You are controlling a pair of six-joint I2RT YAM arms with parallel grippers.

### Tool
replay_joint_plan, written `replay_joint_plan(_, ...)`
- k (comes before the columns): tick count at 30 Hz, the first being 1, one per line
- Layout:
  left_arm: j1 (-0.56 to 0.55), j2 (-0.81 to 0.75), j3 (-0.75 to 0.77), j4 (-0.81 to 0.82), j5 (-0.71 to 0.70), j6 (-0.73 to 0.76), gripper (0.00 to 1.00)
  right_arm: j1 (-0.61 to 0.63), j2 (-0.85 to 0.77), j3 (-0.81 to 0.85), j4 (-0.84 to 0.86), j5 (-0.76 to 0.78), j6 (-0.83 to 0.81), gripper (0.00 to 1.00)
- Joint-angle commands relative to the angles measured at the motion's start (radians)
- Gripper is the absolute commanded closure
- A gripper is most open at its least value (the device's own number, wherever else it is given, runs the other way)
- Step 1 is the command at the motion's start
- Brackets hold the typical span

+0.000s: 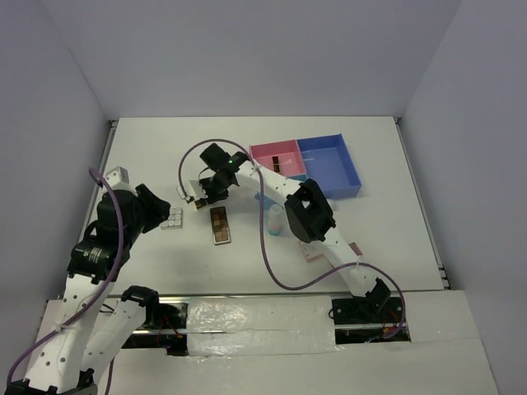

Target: Organize the makeup

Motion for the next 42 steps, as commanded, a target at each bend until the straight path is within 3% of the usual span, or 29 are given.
replay_joint_plan(1, 0.005, -0.006, -0.022, 0.053, 0.009, -0.009, 0.43, -0.014, -0.116, -0.052, 0.103, -0.072, 0.136, 0.86)
replay_joint_plan(6, 0.005, -0.009, -0.037, 0.113, 0.052, 0.015, 0.35, -0.055, -0.315, -0.082, 0.172, -0.152, 0.316, 0.88)
replay_joint_plan(14, 0.005, 0.058, -0.047, 0.195, 0.088, 0.063, 0.20, -0.159, -0.584, -0.332, 0.160, -0.110, 0.387, 0.89)
replay_joint_plan(19, 0.005, 0.167, -0.025, 0.211, 0.103, 0.109, 0.15, -0.319, -0.684, -0.481, 0.180, -0.057, 0.405, 0.88)
replay_joint_plan(23, 0.005, 0.260, 0.005, 0.205, 0.089, 0.129, 0.02, -0.409, -0.671, -0.503, 0.183, -0.034, 0.391, 0.85)
replay_joint_plan(34, 0.004, 0.527, 0.091, 0.150, -0.023, 0.131, 0.01, -0.446, -0.457, -0.401, 0.177, 0.017, 0.330, 0.72)
replay_joint_plan(37, 0.005, 0.576, 0.099, 0.153, -0.043, 0.130, 0.01, -0.449, -0.437, -0.414, 0.188, 0.029, 0.327, 0.64)
replay_joint_plan(42, 0.008, 0.661, 0.124, 0.151, -0.079, 0.132, 0.01, -0.449, -0.431, -0.424, 0.191, 0.028, 0.339, 0.42)
